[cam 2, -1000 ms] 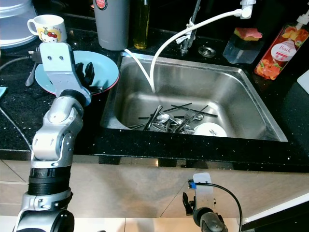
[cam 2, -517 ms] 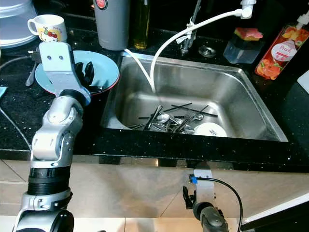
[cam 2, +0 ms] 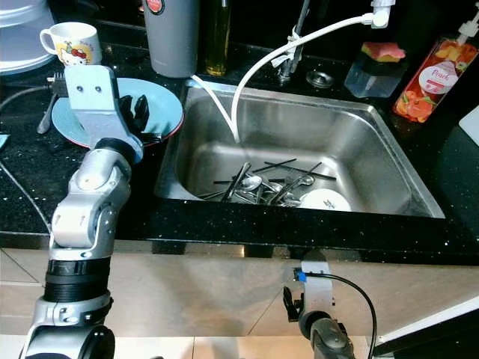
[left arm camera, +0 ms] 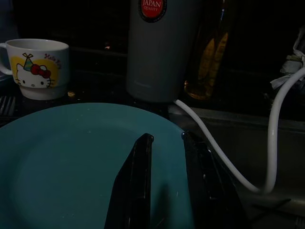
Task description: Kitchen organization
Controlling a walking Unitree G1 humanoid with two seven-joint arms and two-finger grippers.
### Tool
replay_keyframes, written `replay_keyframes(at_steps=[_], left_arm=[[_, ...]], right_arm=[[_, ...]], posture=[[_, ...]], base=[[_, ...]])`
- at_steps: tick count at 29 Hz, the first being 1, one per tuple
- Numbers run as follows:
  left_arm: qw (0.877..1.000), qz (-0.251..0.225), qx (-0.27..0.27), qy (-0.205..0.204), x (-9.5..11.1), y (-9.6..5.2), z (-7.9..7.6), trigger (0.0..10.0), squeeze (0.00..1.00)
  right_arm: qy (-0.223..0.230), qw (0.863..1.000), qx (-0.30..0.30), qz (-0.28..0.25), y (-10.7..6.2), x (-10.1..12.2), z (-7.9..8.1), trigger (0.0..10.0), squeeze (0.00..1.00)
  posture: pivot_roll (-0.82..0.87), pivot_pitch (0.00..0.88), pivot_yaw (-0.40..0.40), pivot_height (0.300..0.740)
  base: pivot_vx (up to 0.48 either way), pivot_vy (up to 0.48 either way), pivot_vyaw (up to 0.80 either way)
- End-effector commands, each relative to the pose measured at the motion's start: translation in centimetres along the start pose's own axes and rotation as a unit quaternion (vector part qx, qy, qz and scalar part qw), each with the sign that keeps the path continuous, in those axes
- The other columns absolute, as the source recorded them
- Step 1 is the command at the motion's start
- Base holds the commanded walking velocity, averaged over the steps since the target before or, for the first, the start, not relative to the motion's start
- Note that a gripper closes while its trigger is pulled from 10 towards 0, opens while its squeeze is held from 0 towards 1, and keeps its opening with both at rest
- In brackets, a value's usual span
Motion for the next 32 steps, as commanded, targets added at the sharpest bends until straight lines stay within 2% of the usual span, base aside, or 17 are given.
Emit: replay_keyframes(at_steps=[1,32], left_arm=[[1.0,-0.006,-0.01,0.002,0.18,-0.19,-0.53,10.0,0.0],[1.0,-0.005,-0.013,-0.002,-0.01,-0.23,-0.93,10.0,0.0]], right_arm=[[0.004,1.0,-0.009,-0.002,-0.07,0.13,-0.5,10.0,0.0],[-0.001,1.0,-0.008,0.001,-0.04,0.17,-0.59,10.0,0.0]], posture=[[0.19,0.08,-0.139,0.74],[0.18,0.07,-0.141,0.74]], base=[[0.0,0.0,0.0],[0.0,0.0,0.0]])
Point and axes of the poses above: a point about 5 cm out from each wrist's last joint towards the gripper, its own y axis pointing out of the wrist towards the gripper, its own x axis along the axis of the wrist's last joint, z = x × y, the point moved 6 cm from there along y, pointing out of the wrist towards the gripper, and after that the axes turned 6 degrees about y, right-handed, at the moved point
